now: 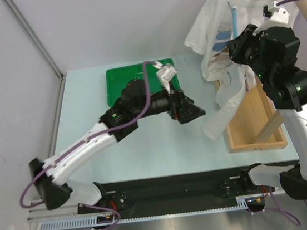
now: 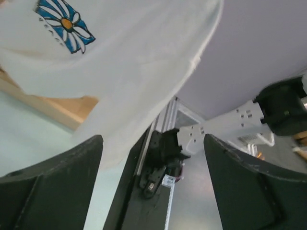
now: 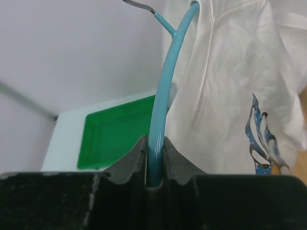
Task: Remove the t-shirt from the hanger
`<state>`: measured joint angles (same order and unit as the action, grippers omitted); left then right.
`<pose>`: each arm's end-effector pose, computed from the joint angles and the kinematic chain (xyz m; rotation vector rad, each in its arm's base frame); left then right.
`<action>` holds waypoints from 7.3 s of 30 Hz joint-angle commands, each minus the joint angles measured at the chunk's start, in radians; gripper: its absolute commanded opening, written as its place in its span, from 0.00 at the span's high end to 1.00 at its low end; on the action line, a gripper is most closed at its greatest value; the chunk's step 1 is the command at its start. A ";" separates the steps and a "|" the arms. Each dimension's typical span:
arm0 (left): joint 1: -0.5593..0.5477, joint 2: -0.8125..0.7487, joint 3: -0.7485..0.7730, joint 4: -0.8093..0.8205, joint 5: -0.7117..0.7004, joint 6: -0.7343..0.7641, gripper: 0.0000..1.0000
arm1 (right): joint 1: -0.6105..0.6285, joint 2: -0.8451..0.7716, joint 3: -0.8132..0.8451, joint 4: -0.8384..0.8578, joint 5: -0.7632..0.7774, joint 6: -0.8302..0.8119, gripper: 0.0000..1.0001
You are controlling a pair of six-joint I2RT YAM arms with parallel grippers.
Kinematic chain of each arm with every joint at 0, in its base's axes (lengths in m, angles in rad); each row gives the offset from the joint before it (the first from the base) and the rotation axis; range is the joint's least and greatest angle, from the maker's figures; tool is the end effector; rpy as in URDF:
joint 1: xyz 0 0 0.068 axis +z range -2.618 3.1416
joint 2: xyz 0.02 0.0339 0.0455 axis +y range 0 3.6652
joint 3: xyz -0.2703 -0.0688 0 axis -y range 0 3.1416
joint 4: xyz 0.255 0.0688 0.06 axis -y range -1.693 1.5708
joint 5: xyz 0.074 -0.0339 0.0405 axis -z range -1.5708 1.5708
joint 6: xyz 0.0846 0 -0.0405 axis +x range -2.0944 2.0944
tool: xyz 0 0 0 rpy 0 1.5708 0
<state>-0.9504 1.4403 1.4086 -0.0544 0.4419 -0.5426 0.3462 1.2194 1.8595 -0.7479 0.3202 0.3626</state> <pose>0.1982 -0.3396 0.4204 0.7442 1.7258 -1.4502 0.2433 0.0595 0.5511 0.2546 1.6606 0.2661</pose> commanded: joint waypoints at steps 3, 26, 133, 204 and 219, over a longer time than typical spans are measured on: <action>0.012 -0.322 -0.088 -0.100 -0.191 0.144 0.07 | -0.029 -0.078 -0.034 0.005 -0.720 -0.042 1.00; 0.137 -0.273 -0.141 -0.074 -0.433 0.100 0.34 | 0.007 -0.339 -0.484 0.285 -1.098 0.184 1.00; 0.349 0.095 0.161 -0.248 -0.493 0.124 1.00 | 0.312 -0.713 -0.615 -0.005 -0.689 -0.051 1.00; 0.262 -0.078 -0.198 -0.075 -0.059 0.095 1.00 | 0.171 -0.416 -0.732 0.829 -0.485 -0.057 1.00; 0.223 -0.116 -0.201 -0.179 -0.439 0.154 0.18 | 0.295 -0.284 -0.442 0.432 0.037 0.047 1.00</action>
<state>-0.7017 1.3922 1.2060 -0.2653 0.1299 -0.4107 0.6331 0.9684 1.3666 -0.2039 0.2234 0.3222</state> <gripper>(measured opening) 0.729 0.149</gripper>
